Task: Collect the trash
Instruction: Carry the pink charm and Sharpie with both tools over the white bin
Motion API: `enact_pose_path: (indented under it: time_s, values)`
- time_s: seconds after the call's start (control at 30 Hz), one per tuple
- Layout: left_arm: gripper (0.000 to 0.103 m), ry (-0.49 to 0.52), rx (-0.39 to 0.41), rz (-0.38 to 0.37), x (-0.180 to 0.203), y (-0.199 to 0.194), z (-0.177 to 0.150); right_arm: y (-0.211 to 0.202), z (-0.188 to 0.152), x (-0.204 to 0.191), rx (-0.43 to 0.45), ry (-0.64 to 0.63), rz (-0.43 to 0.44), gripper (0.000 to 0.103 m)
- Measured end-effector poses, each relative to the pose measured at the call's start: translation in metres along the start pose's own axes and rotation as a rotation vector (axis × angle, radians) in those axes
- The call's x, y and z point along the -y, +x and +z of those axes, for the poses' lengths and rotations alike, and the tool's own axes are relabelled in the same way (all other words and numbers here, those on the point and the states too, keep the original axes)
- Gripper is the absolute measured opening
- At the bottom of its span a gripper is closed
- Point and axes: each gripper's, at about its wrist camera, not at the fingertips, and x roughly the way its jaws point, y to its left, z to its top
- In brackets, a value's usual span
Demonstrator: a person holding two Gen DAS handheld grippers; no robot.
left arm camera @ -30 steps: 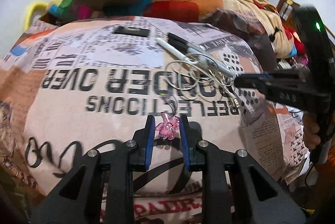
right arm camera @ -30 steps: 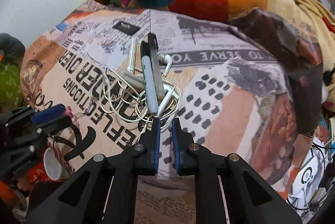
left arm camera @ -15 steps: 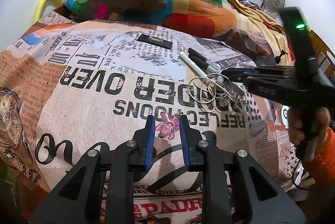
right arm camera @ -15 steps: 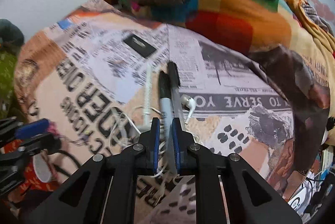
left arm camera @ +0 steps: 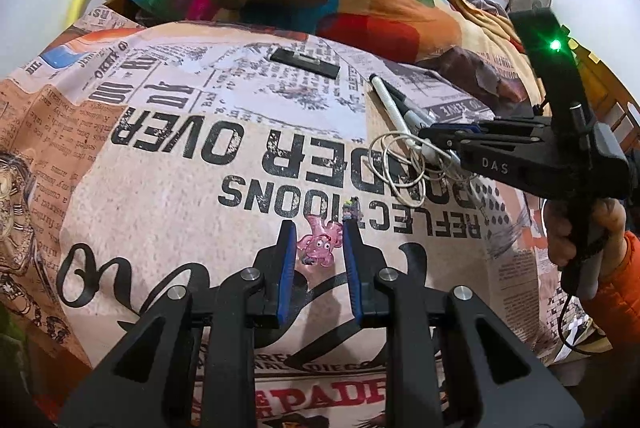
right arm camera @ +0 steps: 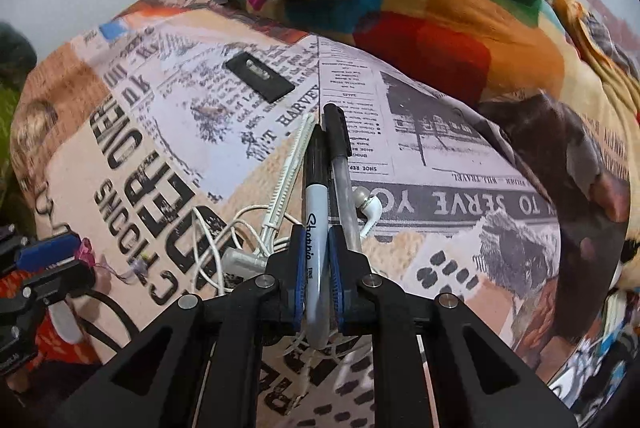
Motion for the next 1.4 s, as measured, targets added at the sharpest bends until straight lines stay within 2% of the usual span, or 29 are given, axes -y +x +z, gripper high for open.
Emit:
enact_pose_path:
  time_s: [0.1, 0.3, 0.63, 1.0, 1.4]
  values:
    - [0.022, -0.004, 0.024, 0.004, 0.0, -0.014, 0.005, -0.017, 0.001, 0.002, 0.041, 0.054, 0.021, 0.01]
    - [0.022, -0.021, 0.089, 0.012, -0.003, -0.051, 0.015, -0.068, 0.007, -0.008, 0.148, 0.066, 0.022, 0.01]
    - [0.022, -0.035, 0.211, 0.059, -0.016, -0.139, 0.017, -0.148, 0.01, -0.061, 0.275, 0.014, 0.08, 0.01]
    - [0.022, -0.045, 0.303, 0.178, -0.052, -0.244, -0.025, -0.194, -0.003, -0.155, 0.324, -0.102, 0.183, 0.01]
    - [0.022, -0.134, 0.335, 0.311, -0.117, -0.33, -0.093, -0.208, -0.024, -0.263, 0.308, -0.246, 0.311, 0.01]
